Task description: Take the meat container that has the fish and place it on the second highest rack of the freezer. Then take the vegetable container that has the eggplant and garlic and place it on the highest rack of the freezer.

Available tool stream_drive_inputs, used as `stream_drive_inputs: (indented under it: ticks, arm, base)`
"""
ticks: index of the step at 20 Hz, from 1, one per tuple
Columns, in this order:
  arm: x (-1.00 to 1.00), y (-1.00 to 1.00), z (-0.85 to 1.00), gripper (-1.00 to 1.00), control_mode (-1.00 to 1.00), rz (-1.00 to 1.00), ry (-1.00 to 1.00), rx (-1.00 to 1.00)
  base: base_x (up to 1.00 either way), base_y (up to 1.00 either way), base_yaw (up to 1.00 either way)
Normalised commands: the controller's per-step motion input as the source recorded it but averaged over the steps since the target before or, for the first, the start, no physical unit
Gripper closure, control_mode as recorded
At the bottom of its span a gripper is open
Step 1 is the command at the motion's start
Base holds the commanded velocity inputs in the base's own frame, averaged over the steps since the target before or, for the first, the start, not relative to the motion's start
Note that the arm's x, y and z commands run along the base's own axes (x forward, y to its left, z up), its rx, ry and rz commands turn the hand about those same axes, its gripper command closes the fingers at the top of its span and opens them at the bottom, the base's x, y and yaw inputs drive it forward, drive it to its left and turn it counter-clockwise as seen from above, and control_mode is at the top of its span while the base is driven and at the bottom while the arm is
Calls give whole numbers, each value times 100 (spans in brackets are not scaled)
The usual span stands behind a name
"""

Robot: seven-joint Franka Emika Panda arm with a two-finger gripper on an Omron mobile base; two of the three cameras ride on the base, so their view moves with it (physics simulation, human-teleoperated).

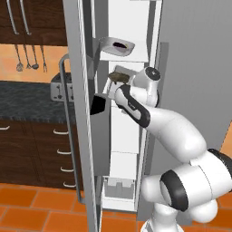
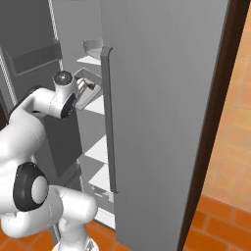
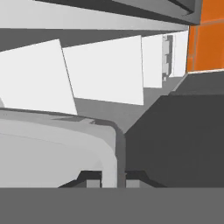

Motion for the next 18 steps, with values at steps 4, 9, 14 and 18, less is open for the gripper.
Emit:
stream_drive_inputs:
  ticks: [4, 9, 14, 18]
  arm:
    - [0, 0, 0, 100, -100, 10, 0, 0]
    - [17, 0, 0, 100, -100, 4, 0, 4]
    - [54, -1, 2, 100, -100, -2, 0, 11]
    - [39, -9, 0, 100, -100, -1, 0, 6]
  base:
    - [0, 0, 0]
    - [0, 0, 0]
    - [0, 0, 0]
    - [0, 0, 0]
